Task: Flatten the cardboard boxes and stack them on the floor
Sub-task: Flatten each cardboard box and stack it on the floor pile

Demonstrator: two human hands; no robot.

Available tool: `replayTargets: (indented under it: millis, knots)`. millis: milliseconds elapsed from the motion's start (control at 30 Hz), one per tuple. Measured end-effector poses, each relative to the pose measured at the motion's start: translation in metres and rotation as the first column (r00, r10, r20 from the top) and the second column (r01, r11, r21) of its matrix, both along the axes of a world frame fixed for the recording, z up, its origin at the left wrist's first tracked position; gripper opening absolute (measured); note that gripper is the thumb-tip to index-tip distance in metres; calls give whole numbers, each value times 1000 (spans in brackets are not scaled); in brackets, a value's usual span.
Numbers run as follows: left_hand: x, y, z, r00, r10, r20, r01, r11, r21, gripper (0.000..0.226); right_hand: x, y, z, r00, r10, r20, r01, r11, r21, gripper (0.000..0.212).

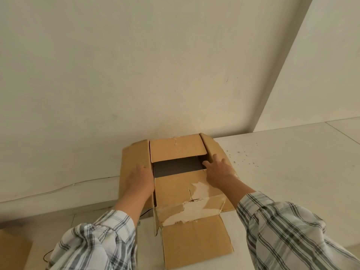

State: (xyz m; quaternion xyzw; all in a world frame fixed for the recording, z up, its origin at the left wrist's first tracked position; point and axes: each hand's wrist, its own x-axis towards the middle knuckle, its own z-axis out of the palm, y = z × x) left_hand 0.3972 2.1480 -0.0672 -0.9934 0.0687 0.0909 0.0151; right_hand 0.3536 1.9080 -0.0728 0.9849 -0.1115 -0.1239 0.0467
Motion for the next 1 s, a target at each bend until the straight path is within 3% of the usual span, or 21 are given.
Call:
replayTargets:
  millis: [167, 267, 333, 400, 500, 567, 600, 667, 767, 800, 900, 1000]
  knots:
    - [11, -4, -7, 954, 169, -248, -244, 918, -313, 15, 12, -4, 0, 995, -9, -101, 11, 1000, 17, 40]
    - [18, -1, 11, 814, 240, -529, -528, 686, -501, 34, 12, -5, 4, 990, -46, -130, 59, 993, 98, 45]
    - [20, 6, 24, 725, 197, -660, -638, 554, -535, 42, 16, -10, 13, 985, -106, -137, 137, 959, 249, 47]
    - [24, 14, 31, 683, 173, -710, -680, 507, -530, 37, 21, -20, 32, 959, -217, -182, 276, 856, 436, 54]
    - [34, 26, 29, 650, 181, -738, -714, 477, -512, 40, 22, -40, 65, 880, -331, -340, 474, 612, 633, 65]
    - [35, 28, 28, 643, 160, -749, -707, 500, -500, 46, 17, -50, 79, 834, -298, -465, 551, 498, 669, 69]
    - [35, 28, 27, 646, 137, -751, -687, 533, -493, 55, 13, -53, 84, 821, -261, -508, 566, 500, 656, 70]
    - [28, 23, 26, 665, 89, -741, -597, 660, -457, 81, 3, -51, 87, 818, -192, -542, 536, 595, 599, 60]
    - [12, 8, 28, 661, 29, -750, -406, 854, -326, 96, -7, -36, 84, 832, 1, -555, 354, 770, 531, 39]
    - [6, 2, 28, 658, 24, -753, -364, 885, -290, 105, -11, -30, 81, 830, 55, -556, 277, 823, 496, 46]
    - [-7, -9, 21, 675, 29, -737, -306, 920, -244, 138, -23, -10, 63, 885, 79, -459, 102, 929, 356, 94]
    - [-14, -17, 18, 741, 40, -670, -261, 937, -233, 153, -31, 3, 36, 929, 11, -369, 91, 962, 259, 124]
